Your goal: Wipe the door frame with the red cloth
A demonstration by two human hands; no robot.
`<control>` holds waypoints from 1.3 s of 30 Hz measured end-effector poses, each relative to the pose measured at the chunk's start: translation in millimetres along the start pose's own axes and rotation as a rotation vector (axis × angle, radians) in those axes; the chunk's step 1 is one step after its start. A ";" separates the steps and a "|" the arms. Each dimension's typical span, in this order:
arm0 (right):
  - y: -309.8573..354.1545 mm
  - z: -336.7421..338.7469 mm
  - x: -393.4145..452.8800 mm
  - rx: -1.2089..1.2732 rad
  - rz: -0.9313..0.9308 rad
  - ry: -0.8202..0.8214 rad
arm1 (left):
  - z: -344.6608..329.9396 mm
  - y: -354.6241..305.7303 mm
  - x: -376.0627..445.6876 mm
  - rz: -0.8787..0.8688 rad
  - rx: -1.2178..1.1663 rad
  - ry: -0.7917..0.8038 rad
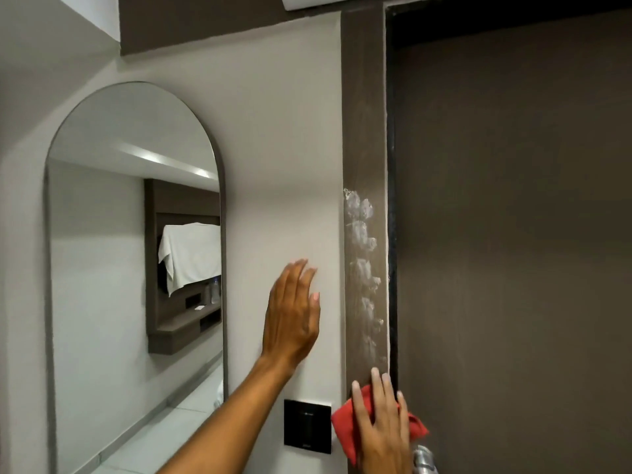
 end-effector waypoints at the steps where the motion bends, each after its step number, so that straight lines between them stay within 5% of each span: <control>1: 1.4 -10.2 -6.3 -0.025 0.005 -0.024 | -5.7 -1.1 15.9 0.007 0.009 0.017; 4: -0.2 -25.6 -3.3 -0.180 0.041 -0.180 | -33.5 -5.0 46.2 0.005 0.065 0.053; 9: -19.7 -32.7 8.3 -0.449 0.091 -0.397 | -57.1 0.7 50.3 0.001 0.154 -0.103; 14: -2.7 -37.3 2.8 -0.198 -0.081 -0.249 | -59.2 1.8 47.8 -0.029 0.168 -0.102; 24: -14.4 73.4 234.3 -0.055 -0.142 -0.298 | -61.8 3.2 48.7 -0.058 0.224 -0.116; 33: -5.7 -7.6 63.9 -0.137 -0.181 -0.156 | -60.9 4.0 46.6 -0.045 0.190 -0.114; 39: -16.9 70.9 242.8 -0.097 -0.076 -0.290 | -64.0 4.4 46.4 -0.054 0.163 -0.103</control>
Point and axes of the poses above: each hand's wrist, its own x-axis towards the middle knuckle, its own z-axis out of the back of the hand, y = z × x, the point moved 5 cm from there along x, towards the middle knuckle, and after that the axes turned 7 degrees about z, right-handed, at the moved point
